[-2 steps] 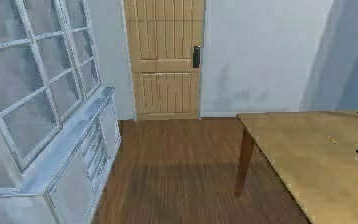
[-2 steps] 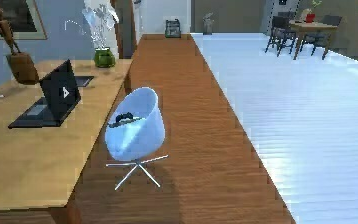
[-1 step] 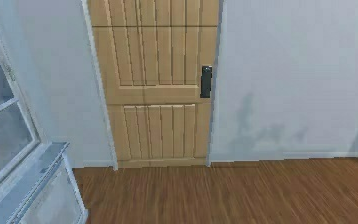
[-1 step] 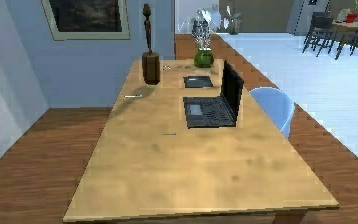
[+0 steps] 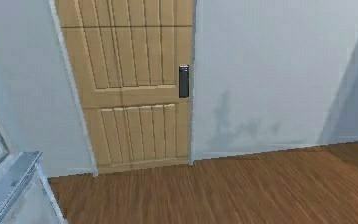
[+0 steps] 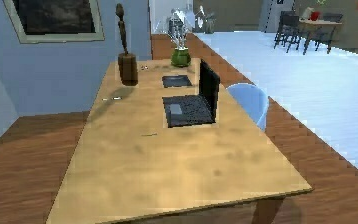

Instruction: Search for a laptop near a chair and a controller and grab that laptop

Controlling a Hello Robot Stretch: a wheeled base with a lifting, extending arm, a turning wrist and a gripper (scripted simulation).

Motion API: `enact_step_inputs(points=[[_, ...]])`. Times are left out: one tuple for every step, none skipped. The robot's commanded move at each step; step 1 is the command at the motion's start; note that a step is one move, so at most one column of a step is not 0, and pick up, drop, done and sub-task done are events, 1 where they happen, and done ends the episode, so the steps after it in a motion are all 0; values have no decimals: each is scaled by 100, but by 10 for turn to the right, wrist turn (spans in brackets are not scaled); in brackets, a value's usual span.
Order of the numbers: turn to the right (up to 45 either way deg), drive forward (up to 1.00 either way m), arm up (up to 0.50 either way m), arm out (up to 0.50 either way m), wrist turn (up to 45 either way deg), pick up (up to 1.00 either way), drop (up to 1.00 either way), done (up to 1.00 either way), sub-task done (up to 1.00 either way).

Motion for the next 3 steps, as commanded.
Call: enact_step_inputs(points=[[0, 50, 0, 0, 0, 0, 0, 0, 0], [90, 0, 0, 0, 0, 0, 0, 0, 0], [0, 45, 0, 0, 0, 0, 0, 0, 0]])
